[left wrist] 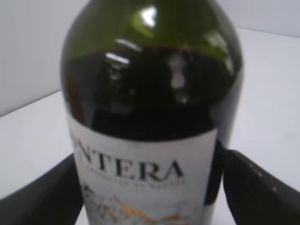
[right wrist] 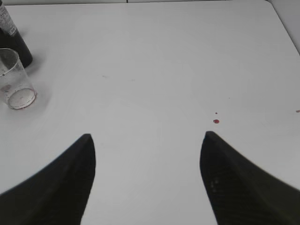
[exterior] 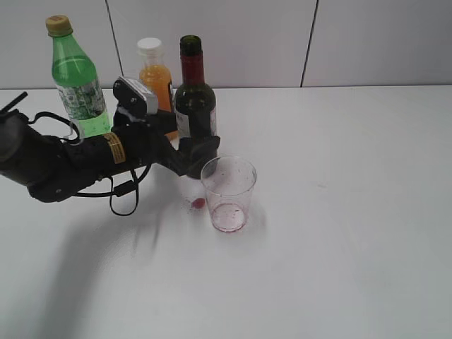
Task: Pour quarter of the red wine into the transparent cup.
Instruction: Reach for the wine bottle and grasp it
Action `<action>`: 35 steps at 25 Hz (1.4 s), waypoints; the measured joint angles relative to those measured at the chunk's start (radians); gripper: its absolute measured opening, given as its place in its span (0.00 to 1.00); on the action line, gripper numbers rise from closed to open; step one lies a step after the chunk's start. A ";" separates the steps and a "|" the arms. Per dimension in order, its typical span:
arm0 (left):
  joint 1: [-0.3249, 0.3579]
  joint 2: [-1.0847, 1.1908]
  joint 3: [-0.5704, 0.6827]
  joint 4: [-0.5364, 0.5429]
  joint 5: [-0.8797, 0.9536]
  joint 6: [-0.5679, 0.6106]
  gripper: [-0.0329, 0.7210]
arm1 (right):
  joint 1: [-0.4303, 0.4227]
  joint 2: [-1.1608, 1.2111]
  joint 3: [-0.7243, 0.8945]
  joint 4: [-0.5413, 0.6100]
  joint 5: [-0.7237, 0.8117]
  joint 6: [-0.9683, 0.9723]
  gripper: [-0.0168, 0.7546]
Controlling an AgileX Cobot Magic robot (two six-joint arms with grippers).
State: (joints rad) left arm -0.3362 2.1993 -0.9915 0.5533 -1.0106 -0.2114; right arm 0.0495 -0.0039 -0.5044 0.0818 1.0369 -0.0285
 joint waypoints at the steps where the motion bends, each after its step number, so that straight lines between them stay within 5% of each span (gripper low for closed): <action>1: -0.004 0.009 -0.013 -0.002 0.001 -0.004 0.96 | 0.000 0.000 0.000 0.000 0.000 0.000 0.75; 12: -0.048 0.102 -0.143 -0.039 0.030 -0.034 0.95 | 0.000 0.000 0.000 0.000 0.000 0.000 0.75; 17: -0.048 0.111 -0.144 -0.056 0.034 -0.035 0.78 | 0.000 0.000 0.000 0.000 0.000 0.000 0.75; 26: -0.048 0.113 -0.144 -0.064 0.030 -0.034 0.78 | 0.000 0.000 0.000 0.000 0.000 0.000 0.75; 35: -0.048 -0.031 0.024 -0.204 0.087 0.019 0.78 | 0.000 0.000 0.000 0.000 0.000 0.000 0.75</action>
State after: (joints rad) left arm -0.3838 2.1686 -0.9674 0.3489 -0.9240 -0.1926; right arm 0.0495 -0.0039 -0.5044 0.0818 1.0369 -0.0285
